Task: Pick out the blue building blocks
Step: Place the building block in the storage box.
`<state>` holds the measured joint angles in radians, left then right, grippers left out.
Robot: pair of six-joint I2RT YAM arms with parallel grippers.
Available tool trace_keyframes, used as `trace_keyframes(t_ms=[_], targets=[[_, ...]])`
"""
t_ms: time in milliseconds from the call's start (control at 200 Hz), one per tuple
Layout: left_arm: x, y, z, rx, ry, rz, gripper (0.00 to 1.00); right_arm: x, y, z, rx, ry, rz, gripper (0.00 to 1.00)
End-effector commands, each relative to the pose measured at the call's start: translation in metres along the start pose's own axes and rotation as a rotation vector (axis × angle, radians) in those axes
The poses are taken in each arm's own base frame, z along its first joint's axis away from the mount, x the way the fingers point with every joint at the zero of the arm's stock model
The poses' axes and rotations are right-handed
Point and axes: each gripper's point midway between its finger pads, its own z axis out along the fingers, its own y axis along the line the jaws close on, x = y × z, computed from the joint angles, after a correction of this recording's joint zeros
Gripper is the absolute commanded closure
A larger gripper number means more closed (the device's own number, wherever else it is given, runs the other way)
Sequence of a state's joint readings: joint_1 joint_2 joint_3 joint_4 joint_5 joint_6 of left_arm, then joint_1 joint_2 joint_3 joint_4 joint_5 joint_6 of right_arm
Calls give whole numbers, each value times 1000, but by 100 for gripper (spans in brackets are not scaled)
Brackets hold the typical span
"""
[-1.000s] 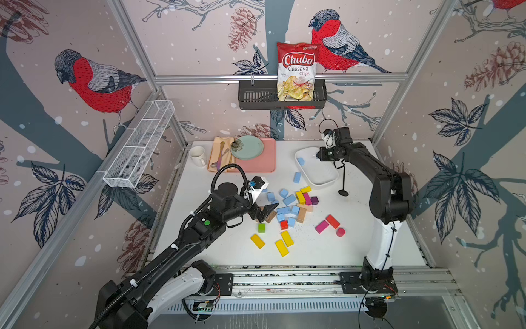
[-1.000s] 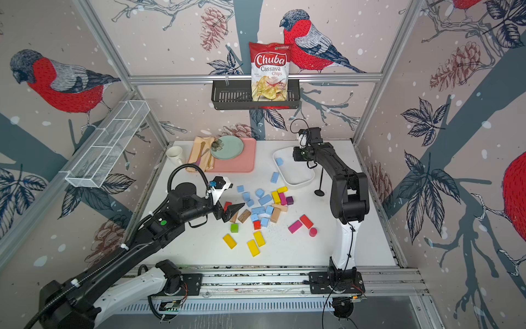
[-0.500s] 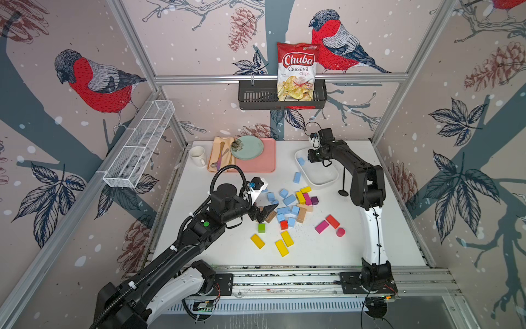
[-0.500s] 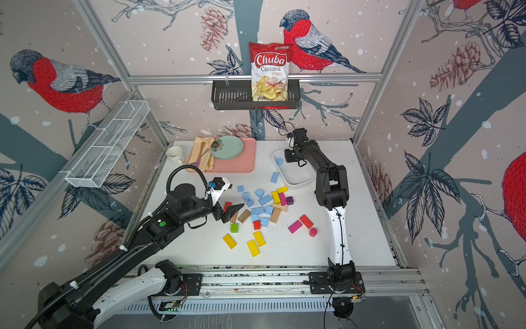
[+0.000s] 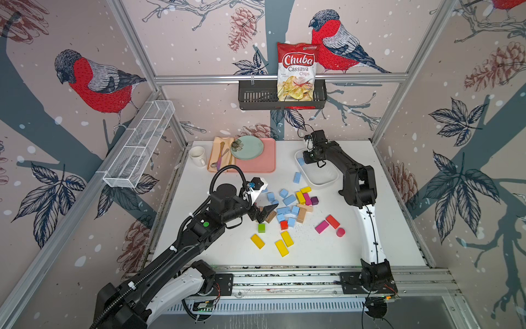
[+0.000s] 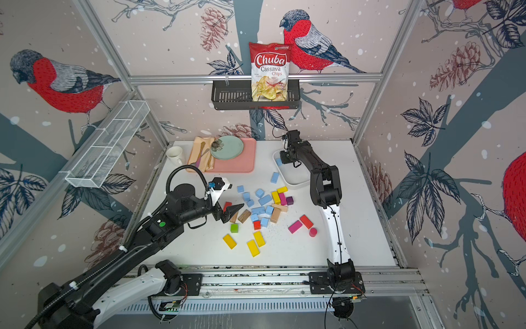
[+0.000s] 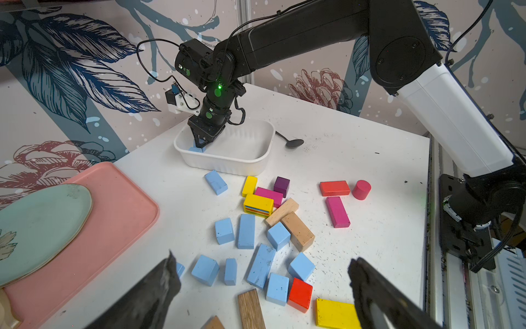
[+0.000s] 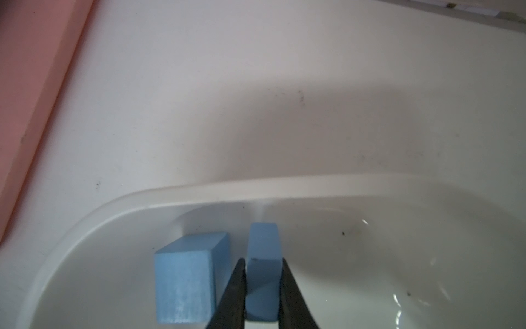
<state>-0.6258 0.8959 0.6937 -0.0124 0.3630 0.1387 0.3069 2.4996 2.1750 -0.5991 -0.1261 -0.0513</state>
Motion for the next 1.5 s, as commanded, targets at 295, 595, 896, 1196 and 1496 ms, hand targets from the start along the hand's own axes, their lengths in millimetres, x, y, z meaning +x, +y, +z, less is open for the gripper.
trace_keyframes(t_ms=[295, 595, 896, 1196, 1496], targets=[[2, -2, -1, 9, 11, 15, 4, -7, 4, -1, 3, -17, 8, 58], [2, -2, -1, 7, 12, 16, 4, -27, 6, -22, -3, -63, 34, 56], [2, -1, -2, 4, 13, 18, 4, -39, 4, -41, -77, -104, 128, 32], [3, -1, -1, 3, 16, 18, 4, -26, 8, -29, -186, -67, 195, 20], [2, -1, -1, 2, 16, 19, 4, -20, 17, -12, -257, -51, 234, 18]])
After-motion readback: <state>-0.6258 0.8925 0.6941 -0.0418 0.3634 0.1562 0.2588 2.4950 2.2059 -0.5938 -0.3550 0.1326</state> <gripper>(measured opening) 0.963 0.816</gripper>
